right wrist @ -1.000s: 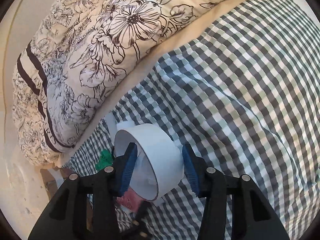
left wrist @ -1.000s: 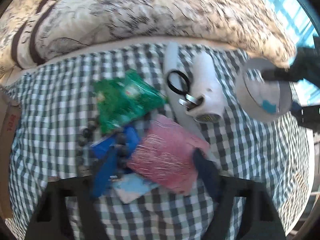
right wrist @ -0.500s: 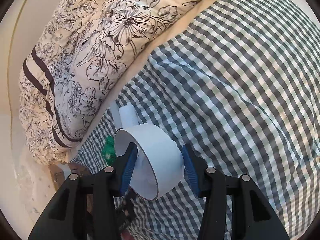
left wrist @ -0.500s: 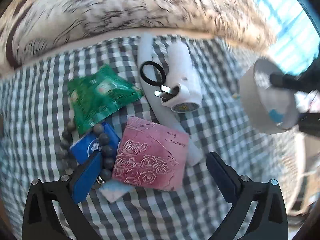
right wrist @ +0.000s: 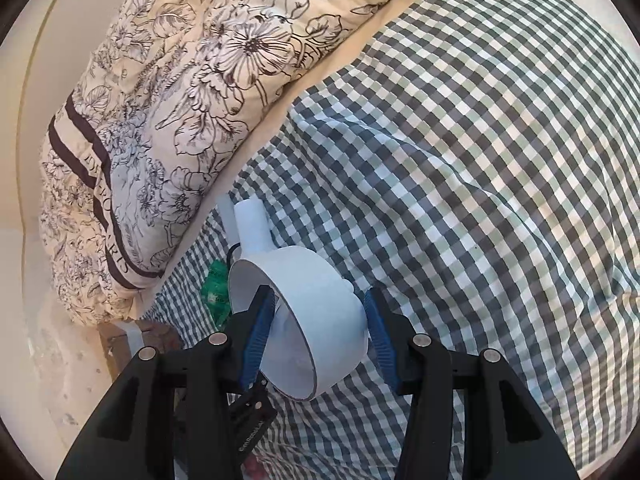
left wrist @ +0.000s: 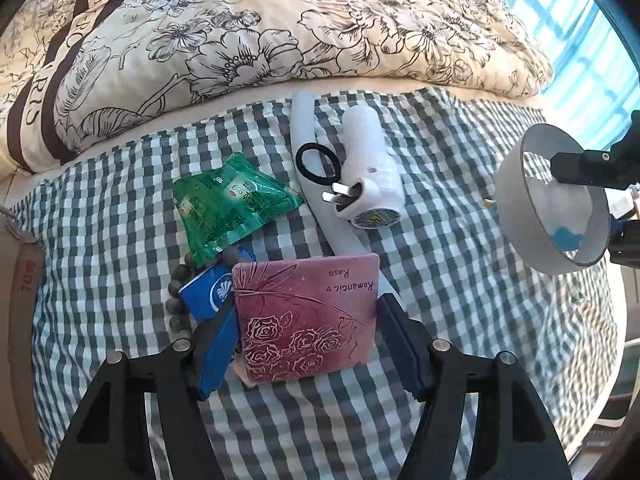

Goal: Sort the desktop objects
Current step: 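Grasp the silver compact mirror with the left tool while the right tool holds the tape roll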

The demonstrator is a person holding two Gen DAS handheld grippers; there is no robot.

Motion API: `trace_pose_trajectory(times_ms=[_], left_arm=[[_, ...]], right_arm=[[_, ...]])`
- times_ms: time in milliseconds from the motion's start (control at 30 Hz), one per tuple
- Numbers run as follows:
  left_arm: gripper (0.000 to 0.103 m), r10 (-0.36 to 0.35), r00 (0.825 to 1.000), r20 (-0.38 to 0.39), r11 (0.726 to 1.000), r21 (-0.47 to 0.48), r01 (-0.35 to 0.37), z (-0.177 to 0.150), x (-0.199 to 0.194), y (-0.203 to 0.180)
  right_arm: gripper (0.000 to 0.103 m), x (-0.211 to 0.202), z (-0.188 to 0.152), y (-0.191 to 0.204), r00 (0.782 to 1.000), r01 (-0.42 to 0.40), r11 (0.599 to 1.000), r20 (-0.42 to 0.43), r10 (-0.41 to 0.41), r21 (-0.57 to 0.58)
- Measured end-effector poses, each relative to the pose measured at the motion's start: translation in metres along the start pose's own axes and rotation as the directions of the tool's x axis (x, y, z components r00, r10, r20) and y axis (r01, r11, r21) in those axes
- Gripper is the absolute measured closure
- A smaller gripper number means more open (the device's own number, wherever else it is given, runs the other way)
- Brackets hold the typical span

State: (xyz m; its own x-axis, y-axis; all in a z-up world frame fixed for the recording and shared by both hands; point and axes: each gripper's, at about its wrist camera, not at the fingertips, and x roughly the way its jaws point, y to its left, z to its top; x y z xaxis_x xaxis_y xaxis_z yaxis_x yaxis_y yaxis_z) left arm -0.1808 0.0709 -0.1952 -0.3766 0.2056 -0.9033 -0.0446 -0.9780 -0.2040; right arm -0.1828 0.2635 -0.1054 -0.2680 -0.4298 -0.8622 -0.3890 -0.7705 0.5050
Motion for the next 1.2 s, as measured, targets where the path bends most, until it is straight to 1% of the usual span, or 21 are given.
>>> trace_pose_trajectory(times_ms=[33, 100, 200, 267, 367, 400, 467, 600, 733, 767, 800, 833, 867, 900, 933, 967, 1000, 1033, 1100, 1133, 1200], left_arm=[[0.078, 0.011, 1.0, -0.003, 1.0, -0.007, -0.011, -0.001, -0.001, 0.003], [0.079, -0.02, 0.999, -0.032, 0.998, -0.06, 0.018, -0.002, 0.003, 0.011], [0.079, -0.05, 0.998, -0.034, 0.992, -0.121, 0.046, -0.006, 0.007, 0.017], [0.078, -0.051, 0.998, -0.028, 0.99, -0.131, 0.047, -0.012, 0.004, 0.018], [0.065, -0.066, 0.997, -0.037, 0.989, -0.138, 0.061, -0.009, 0.007, 0.009], [0.057, -0.075, 0.997, -0.031, 0.99, -0.126, 0.07, -0.009, 0.006, 0.003], [0.055, -0.072, 0.997, -0.015, 0.992, -0.102, 0.07, -0.009, 0.004, -0.01], [0.054, -0.113, 0.994, 0.008, 0.991, -0.072, 0.113, -0.011, -0.007, -0.027], [0.053, -0.154, 0.987, 0.049, 0.988, 0.001, 0.154, -0.012, -0.018, -0.051], [0.049, -0.163, 0.984, 0.064, 0.987, 0.013, 0.163, -0.011, -0.02, -0.058], [0.035, -0.177, 0.981, 0.076, 0.984, 0.023, 0.176, -0.01, -0.021, -0.063], [0.023, -0.179, 0.981, 0.076, 0.984, 0.031, 0.177, -0.009, -0.019, -0.068], [0.023, -0.17, 0.983, 0.066, 0.985, 0.043, 0.168, -0.008, -0.013, -0.073], [0.023, -0.151, 0.988, 0.039, 0.987, 0.061, 0.148, -0.007, -0.002, -0.078], [0.032, -0.116, 0.993, 0.02, 0.992, 0.058, 0.115, -0.006, 0.009, -0.081], [0.04, -0.058, 0.998, 0.02, 0.998, 0.009, 0.057, -0.005, 0.019, -0.082], [0.05, -0.014, 1.0, -0.02, 1.0, 0.028, 0.014, -0.006, 0.032, -0.082], [0.055, 0.02, 0.999, -0.036, 0.999, 0.049, -0.018, -0.007, 0.039, -0.082], [0.055, 0.039, 0.999, -0.012, 0.995, 0.091, -0.038, -0.011, 0.037, -0.082], [0.055, 0.04, 0.999, -0.019, 0.995, 0.094, -0.038, -0.012, 0.035, -0.081], [0.054, 0.023, 1.0, -0.017, 0.997, 0.071, -0.022, -0.018, 0.029, -0.075]], right_arm=[[0.056, -0.002, -0.001, 0.001, 1.0, 0.0, 1.0, 0.001, 0.0, -0.006], [0.056, -0.007, -0.003, 0.003, 1.0, -0.004, 1.0, 0.002, 0.004, -0.012], [0.056, -0.013, -0.008, 0.005, 1.0, -0.01, 1.0, 0.007, 0.01, -0.016], [0.056, -0.017, -0.011, 0.004, 1.0, -0.013, 1.0, 0.008, 0.013, -0.017], [0.056, -0.02, -0.016, 0.0, 1.0, -0.013, 1.0, 0.01, 0.013, -0.011], [0.056, -0.02, -0.018, -0.002, 1.0, -0.011, 1.0, 0.008, 0.011, -0.007], [0.056, -0.021, -0.022, -0.006, 1.0, -0.003, 1.0, 0.006, 0.003, 0.004], [0.056, -0.024, -0.028, -0.014, 1.0, -0.001, 1.0, 0.006, 0.001, 0.017], [0.056, -0.028, -0.03, -0.022, 1.0, 0.002, 0.999, 0.012, -0.002, 0.036], [0.056, -0.029, -0.03, -0.024, 1.0, 0.002, 0.999, 0.015, -0.003, 0.039], [0.056, -0.031, -0.03, -0.026, 1.0, 0.001, 0.999, 0.018, -0.001, 0.041], [0.056, -0.032, -0.029, -0.027, 1.0, 0.0, 0.999, 0.019, -0.001, 0.042], [0.056, -0.033, -0.029, -0.029, 1.0, 0.001, 0.999, 0.022, -0.002, 0.045], [0.056, -0.034, -0.029, -0.031, 1.0, 0.0, 0.999, 0.023, -0.001, 0.049], [0.056, -0.034, -0.029, -0.033, 1.0, -0.001, 0.999, 0.023, -0.001, 0.053], [0.056, -0.035, -0.029, -0.035, 1.0, 0.0, 0.998, 0.026, -0.002, 0.057], [0.056, -0.037, -0.029, -0.038, 1.0, 0.0, 0.998, 0.028, -0.002, 0.062], [0.056, -0.038, -0.029, -0.04, 1.0, 0.0, 0.998, 0.028, -0.002, 0.065], [0.056, -0.04, -0.029, -0.044, 1.0, 0.001, 0.997, 0.03, -0.003, 0.071], [0.056, -0.04, -0.029, -0.047, 1.0, 0.0, 0.997, 0.029, -0.002, 0.074], [0.056, -0.04, -0.028, -0.052, 1.0, -0.002, 0.997, 0.023, 0.0, 0.08]])
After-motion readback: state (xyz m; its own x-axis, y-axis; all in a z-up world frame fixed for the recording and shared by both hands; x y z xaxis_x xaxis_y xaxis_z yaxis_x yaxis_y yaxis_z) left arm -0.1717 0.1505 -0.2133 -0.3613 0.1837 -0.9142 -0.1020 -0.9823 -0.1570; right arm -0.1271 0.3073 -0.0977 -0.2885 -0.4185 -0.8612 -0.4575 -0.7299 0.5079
